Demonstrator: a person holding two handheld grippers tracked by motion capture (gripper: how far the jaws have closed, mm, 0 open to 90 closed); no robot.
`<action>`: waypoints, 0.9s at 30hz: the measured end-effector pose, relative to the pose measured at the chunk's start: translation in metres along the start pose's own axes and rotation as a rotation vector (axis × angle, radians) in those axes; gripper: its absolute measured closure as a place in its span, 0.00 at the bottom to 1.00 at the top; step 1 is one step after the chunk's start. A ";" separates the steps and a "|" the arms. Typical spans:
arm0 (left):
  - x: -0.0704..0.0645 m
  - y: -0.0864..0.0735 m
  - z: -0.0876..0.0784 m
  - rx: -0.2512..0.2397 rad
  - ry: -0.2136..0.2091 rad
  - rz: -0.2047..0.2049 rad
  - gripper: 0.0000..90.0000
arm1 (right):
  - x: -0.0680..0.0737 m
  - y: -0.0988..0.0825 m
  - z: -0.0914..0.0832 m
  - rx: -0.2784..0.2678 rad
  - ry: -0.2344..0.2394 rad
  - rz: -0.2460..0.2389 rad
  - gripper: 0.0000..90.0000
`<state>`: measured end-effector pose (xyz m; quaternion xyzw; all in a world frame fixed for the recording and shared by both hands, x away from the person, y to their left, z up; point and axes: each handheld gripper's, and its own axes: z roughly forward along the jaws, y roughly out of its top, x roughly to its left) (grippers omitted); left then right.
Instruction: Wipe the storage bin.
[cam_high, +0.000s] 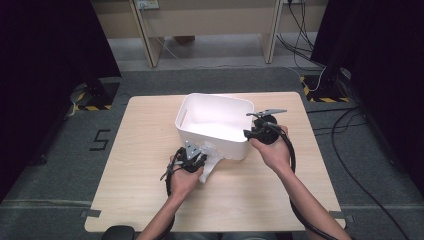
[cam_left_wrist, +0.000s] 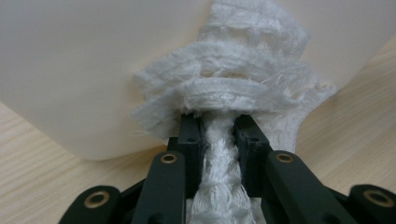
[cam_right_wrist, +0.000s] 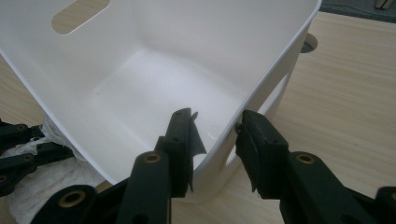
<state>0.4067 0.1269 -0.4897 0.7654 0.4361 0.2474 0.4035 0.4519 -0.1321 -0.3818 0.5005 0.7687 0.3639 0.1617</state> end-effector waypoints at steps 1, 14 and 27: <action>0.000 -0.001 0.001 0.007 -0.001 0.002 0.84 | 0.000 0.000 0.000 -0.001 0.001 0.000 0.72; -0.001 -0.003 0.005 0.026 -0.002 -0.001 0.84 | 0.000 0.000 0.000 -0.001 0.000 0.002 0.72; -0.013 0.016 -0.009 -0.035 -0.021 0.016 0.84 | -0.002 0.000 0.000 -0.003 0.001 0.004 0.72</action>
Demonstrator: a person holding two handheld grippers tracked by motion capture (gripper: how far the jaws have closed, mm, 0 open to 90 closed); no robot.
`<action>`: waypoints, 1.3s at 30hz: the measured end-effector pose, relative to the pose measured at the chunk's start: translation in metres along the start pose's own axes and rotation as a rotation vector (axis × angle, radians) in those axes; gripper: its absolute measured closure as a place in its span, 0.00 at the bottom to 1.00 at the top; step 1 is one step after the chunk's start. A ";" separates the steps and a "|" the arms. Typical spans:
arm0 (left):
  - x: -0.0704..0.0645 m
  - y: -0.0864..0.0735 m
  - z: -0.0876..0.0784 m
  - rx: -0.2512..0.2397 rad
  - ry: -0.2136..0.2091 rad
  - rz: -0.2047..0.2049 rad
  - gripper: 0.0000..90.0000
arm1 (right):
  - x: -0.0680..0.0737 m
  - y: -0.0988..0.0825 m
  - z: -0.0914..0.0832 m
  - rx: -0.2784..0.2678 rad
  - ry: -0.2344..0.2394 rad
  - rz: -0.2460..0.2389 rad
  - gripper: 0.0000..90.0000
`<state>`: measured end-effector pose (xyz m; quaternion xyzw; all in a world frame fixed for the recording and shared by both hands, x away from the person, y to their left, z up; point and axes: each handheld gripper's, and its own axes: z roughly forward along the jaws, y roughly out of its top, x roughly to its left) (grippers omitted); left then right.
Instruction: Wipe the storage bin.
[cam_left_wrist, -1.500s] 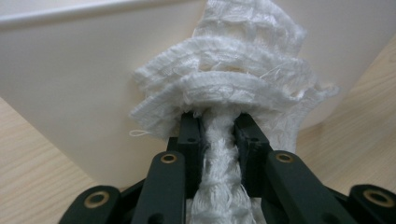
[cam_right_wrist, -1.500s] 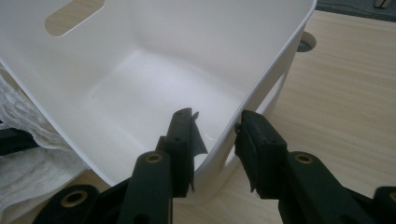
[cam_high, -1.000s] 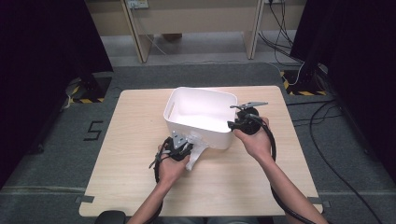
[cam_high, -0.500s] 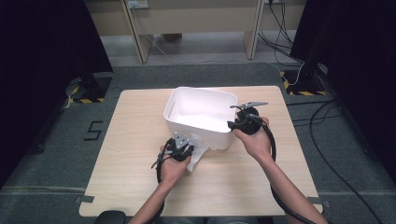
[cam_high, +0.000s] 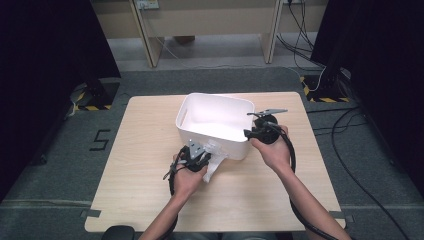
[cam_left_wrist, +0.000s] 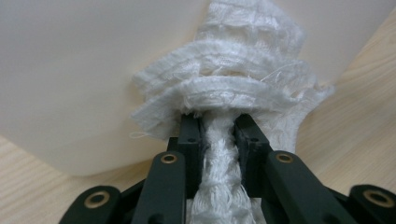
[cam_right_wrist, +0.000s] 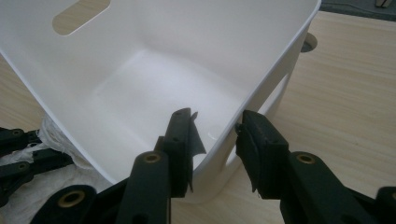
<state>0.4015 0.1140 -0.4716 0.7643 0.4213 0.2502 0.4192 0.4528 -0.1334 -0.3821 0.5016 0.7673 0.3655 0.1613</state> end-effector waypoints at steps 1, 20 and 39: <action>-0.001 0.002 -0.001 -0.005 -0.002 0.002 0.84 | 0.000 0.000 0.000 -0.001 0.000 0.000 0.72; -0.010 0.023 -0.012 -0.060 -0.013 0.020 0.84 | 0.000 0.000 0.000 -0.003 -0.003 0.008 0.72; -0.012 0.015 -0.001 -0.035 -0.010 0.028 0.84 | 0.000 0.000 0.000 -0.005 -0.006 0.002 0.72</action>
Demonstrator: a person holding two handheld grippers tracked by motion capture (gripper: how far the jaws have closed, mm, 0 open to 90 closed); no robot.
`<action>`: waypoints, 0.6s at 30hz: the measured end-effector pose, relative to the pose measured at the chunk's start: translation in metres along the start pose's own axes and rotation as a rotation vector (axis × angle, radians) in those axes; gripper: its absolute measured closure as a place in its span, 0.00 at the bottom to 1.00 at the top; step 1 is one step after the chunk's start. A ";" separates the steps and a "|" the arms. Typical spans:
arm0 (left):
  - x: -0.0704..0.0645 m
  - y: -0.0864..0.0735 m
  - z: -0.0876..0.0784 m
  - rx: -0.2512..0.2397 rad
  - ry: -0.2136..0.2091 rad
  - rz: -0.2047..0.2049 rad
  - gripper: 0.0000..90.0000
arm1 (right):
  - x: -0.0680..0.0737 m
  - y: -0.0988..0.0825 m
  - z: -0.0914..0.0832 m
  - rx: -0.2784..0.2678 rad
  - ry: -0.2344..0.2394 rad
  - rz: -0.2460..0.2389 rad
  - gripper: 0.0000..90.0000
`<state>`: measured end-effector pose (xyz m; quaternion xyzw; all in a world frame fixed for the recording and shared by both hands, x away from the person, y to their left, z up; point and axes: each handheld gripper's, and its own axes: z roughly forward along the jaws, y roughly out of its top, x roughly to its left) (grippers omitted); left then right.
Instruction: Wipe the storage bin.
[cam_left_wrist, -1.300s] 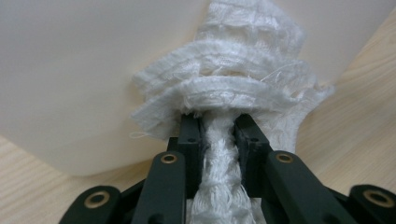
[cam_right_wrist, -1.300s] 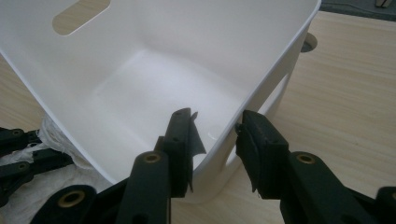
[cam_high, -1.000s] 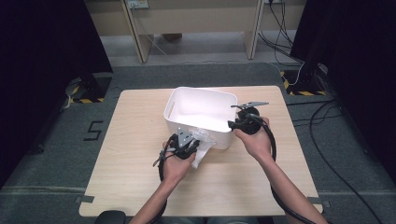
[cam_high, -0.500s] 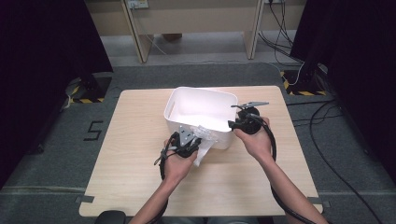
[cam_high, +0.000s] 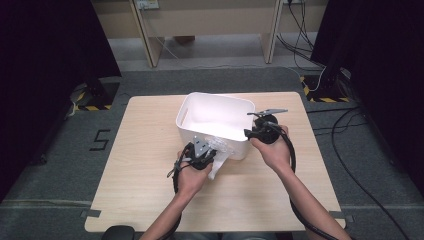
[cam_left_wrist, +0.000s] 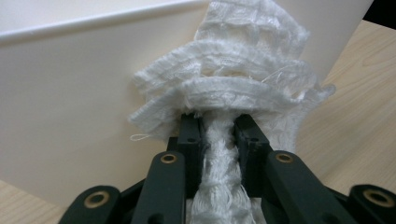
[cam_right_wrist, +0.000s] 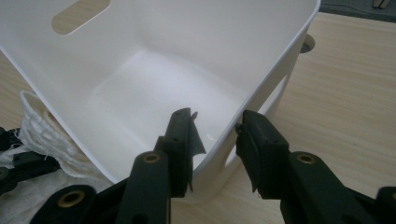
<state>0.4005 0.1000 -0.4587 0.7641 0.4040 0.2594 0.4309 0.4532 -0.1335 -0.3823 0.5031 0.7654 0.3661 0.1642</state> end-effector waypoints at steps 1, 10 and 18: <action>0.000 -0.002 0.001 0.004 0.001 0.000 0.84 | 0.000 0.000 0.000 -0.001 -0.002 -0.006 0.72; 0.000 -0.007 0.007 0.023 -0.004 -0.007 0.84 | 0.000 0.000 0.000 -0.002 0.003 -0.002 0.72; -0.001 -0.016 0.018 0.061 -0.009 -0.007 0.84 | 0.001 0.001 0.001 -0.002 0.004 0.008 0.72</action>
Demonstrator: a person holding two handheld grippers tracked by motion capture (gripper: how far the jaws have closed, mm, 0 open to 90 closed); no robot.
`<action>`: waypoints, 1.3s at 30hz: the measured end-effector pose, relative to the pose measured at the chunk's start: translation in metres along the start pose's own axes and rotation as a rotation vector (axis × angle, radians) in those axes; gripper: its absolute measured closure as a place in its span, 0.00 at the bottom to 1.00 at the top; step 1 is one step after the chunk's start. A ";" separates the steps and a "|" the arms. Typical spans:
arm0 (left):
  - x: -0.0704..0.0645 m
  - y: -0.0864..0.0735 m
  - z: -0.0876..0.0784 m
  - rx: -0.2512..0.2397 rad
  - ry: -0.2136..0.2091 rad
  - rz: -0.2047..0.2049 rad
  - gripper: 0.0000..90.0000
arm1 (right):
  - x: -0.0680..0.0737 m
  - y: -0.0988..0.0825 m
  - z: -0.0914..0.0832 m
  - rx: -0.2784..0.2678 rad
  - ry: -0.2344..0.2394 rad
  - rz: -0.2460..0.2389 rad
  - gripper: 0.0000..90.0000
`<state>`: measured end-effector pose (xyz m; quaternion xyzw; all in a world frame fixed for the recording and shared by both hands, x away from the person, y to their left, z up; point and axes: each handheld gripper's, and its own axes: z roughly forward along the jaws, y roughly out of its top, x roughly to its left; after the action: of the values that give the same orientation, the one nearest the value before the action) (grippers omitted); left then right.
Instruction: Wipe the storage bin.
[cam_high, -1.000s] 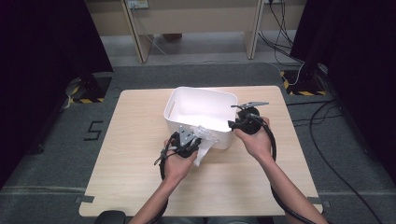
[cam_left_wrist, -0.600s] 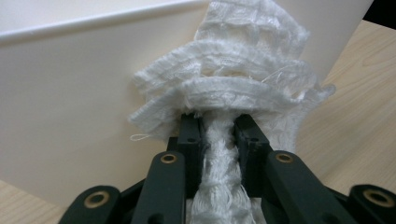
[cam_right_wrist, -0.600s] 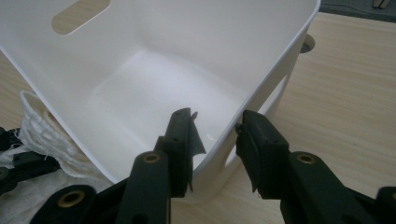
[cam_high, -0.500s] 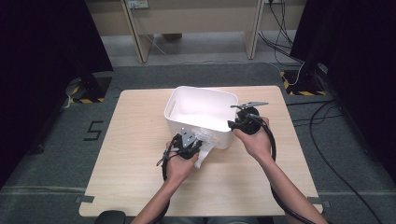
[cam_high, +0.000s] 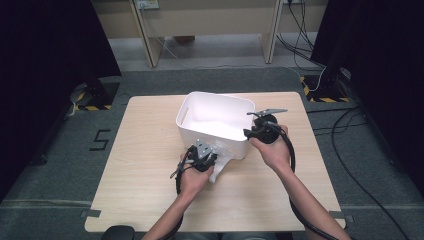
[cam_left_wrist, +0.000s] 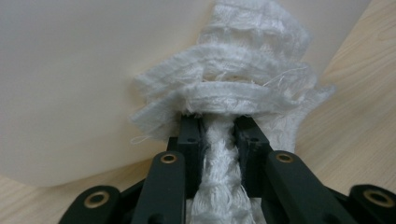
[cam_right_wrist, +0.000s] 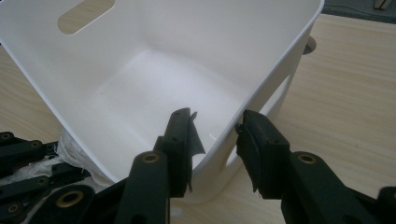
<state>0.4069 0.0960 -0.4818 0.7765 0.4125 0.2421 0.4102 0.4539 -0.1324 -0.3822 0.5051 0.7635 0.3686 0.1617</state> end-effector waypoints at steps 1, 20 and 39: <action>0.000 -0.001 0.001 0.005 0.000 0.002 0.84 | 0.000 0.000 0.000 0.000 0.000 -0.001 0.72; -0.001 -0.011 0.011 0.035 -0.002 -0.016 0.84 | 0.000 0.000 0.000 -0.002 -0.002 -0.009 0.71; -0.006 0.005 -0.003 -0.013 -0.017 -0.011 0.84 | -0.001 -0.001 0.000 -0.008 0.003 0.001 0.71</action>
<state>0.4037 0.0903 -0.4759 0.7736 0.4117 0.2359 0.4201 0.4533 -0.1332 -0.3830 0.5044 0.7619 0.3725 0.1622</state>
